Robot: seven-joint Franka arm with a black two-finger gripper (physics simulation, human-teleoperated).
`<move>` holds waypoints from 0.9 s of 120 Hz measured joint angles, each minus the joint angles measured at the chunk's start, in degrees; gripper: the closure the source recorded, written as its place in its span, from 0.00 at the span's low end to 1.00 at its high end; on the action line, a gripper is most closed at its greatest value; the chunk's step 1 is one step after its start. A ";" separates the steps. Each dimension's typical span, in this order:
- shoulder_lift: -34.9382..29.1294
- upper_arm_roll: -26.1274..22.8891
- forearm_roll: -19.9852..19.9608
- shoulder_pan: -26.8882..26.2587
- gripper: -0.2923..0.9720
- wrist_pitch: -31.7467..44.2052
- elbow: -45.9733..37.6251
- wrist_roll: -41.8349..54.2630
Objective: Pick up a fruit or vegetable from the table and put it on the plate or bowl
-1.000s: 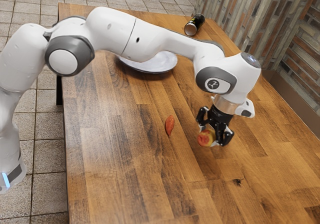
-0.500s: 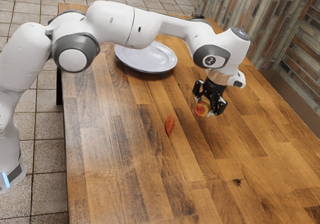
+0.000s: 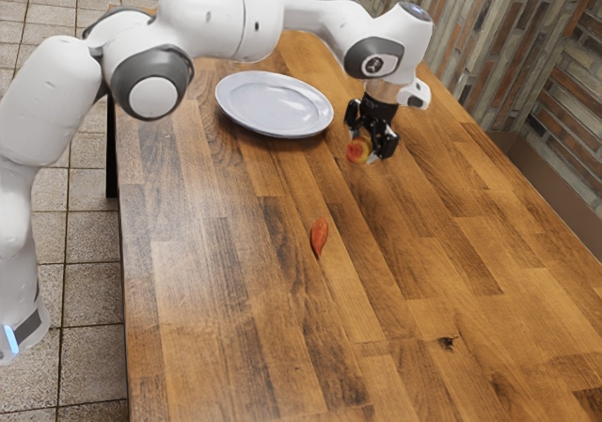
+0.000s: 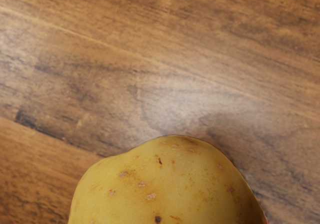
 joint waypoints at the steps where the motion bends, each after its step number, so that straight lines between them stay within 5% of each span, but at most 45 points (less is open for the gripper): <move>1: 0.01 0.01 0.01 0.21 0.52 0.00 0.11 0.30; 40: -0.05 4.28 -0.07 4.78 0.52 -0.40 1.79 11.42; 108: 0.64 4.54 -0.62 16.86 0.52 -0.58 1.71 26.47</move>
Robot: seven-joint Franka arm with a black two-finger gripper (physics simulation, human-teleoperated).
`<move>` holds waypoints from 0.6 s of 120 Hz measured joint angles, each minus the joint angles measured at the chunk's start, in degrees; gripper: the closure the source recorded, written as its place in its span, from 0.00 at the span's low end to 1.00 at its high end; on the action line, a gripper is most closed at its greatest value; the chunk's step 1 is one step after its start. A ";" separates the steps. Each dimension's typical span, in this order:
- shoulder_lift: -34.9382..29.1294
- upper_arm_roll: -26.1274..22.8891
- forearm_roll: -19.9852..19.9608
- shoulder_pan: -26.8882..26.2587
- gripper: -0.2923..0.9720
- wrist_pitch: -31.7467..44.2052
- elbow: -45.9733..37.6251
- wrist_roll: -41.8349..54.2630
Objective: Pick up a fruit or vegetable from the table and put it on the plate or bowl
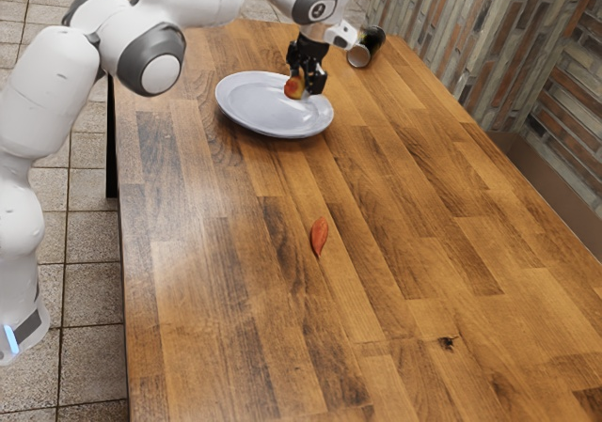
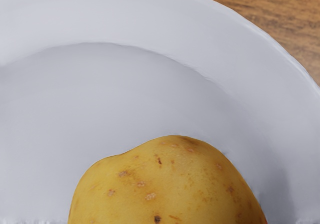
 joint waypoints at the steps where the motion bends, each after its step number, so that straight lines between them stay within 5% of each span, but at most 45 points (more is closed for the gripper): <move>1: 0.03 0.00 -0.01 0.10 0.52 0.00 0.00 0.20; 39: 0.99 -0.08 -0.12 3.66 0.52 0.05 0.00 6.84; 53: 0.98 -0.14 -0.35 3.66 0.36 -0.04 -0.01 8.98; 72: 0.81 -0.24 -2.11 3.66 0.27 -0.09 -0.36 12.04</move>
